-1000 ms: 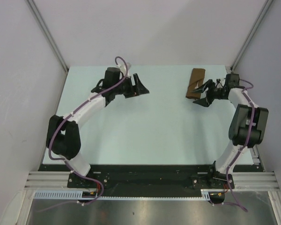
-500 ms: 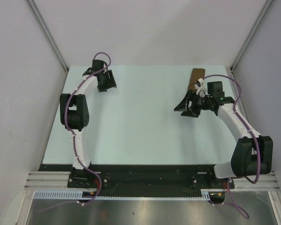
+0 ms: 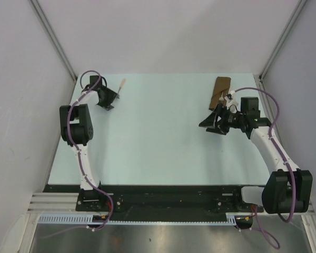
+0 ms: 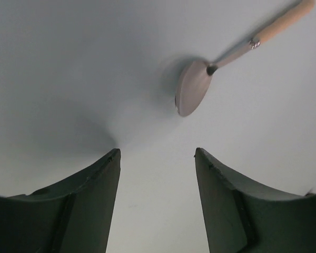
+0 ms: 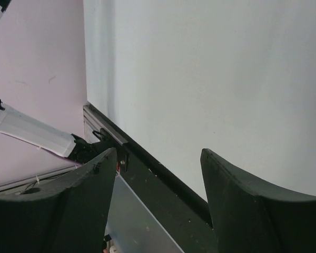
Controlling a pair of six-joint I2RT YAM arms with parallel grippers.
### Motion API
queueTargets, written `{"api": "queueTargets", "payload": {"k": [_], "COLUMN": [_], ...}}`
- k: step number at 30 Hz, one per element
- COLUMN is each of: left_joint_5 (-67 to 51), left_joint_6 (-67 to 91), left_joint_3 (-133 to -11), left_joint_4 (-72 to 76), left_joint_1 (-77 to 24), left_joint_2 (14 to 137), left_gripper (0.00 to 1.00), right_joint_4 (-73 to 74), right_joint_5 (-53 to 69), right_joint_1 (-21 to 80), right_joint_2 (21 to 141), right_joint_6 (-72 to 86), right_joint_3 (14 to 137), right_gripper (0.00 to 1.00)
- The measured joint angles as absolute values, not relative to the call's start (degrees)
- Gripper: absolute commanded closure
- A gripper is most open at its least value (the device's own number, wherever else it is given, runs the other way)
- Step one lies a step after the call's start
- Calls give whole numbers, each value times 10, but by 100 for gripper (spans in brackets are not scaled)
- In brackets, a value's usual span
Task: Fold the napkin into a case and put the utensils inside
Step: Pick up the spoon from the corner of the board.
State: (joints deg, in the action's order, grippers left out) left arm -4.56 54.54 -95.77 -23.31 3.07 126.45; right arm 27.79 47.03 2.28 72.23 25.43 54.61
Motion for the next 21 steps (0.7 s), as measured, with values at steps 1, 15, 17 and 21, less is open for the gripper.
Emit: {"api": "queueTargets", "payload": {"k": [1,15,17,21], "left_joint_5": [-47,-83,-84,-95], "left_joint_6": [558,682,689,696], "left_joint_3": [-958,-1018,-1018,-1009], "left_joint_4": [-227,-146,-142,-124], "left_joint_1": [33,43,45,52], "left_joint_2": [1267,1346,1350,1354], "left_gripper": [37,77,86,100], "right_joint_4": [276,259,257,254], "right_joint_5": [471,472,467,454], "right_joint_1": [21,15,20,36], "right_joint_2": [718,700,700,701], "right_joint_6": [255,268,270,272], "right_joint_3": [544,529,529,529], "right_gripper": [30,30,29,27]}}
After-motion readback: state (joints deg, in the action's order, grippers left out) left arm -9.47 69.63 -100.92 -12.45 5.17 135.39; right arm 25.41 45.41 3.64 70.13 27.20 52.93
